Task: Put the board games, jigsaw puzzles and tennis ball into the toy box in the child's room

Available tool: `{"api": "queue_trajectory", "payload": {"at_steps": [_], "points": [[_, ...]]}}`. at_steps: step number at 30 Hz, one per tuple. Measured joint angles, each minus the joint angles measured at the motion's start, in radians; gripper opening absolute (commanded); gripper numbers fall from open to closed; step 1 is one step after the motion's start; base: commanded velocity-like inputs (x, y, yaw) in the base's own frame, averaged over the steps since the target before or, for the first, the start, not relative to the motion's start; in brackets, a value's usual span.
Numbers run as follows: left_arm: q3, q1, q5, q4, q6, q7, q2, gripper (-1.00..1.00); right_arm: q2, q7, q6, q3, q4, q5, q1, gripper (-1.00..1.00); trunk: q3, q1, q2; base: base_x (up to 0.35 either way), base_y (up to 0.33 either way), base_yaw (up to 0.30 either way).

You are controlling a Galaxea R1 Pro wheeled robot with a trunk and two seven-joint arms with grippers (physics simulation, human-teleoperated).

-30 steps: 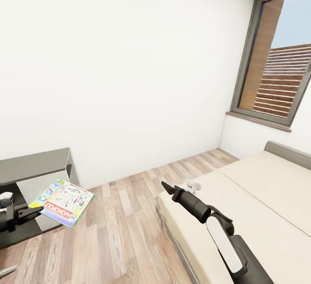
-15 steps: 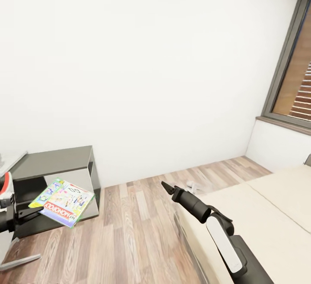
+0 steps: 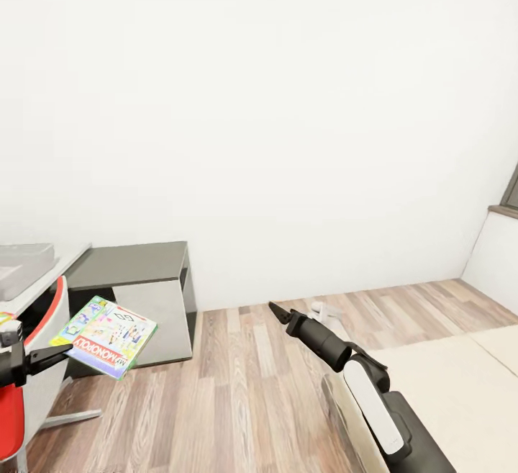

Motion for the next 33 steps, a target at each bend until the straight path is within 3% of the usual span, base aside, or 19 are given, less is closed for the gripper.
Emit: {"api": "queue_trajectory", "payload": {"at_steps": [24,33], "points": [[0.000,0.000,0.000,0.001,0.000,0.000,0.000,-1.00,0.000,0.000,0.000,0.000,0.001,0.000,0.000,1.00,0.000,0.000,0.000,0.218,0.005,0.290],[0.000,-0.001,-0.001,0.001,0.000,0.000,0.000,-1.00,-0.001,0.002,-0.003,0.001,0.000,0.001,0.000,1.00,0.000,0.000,0.000,0.258,0.121,0.057]]}}
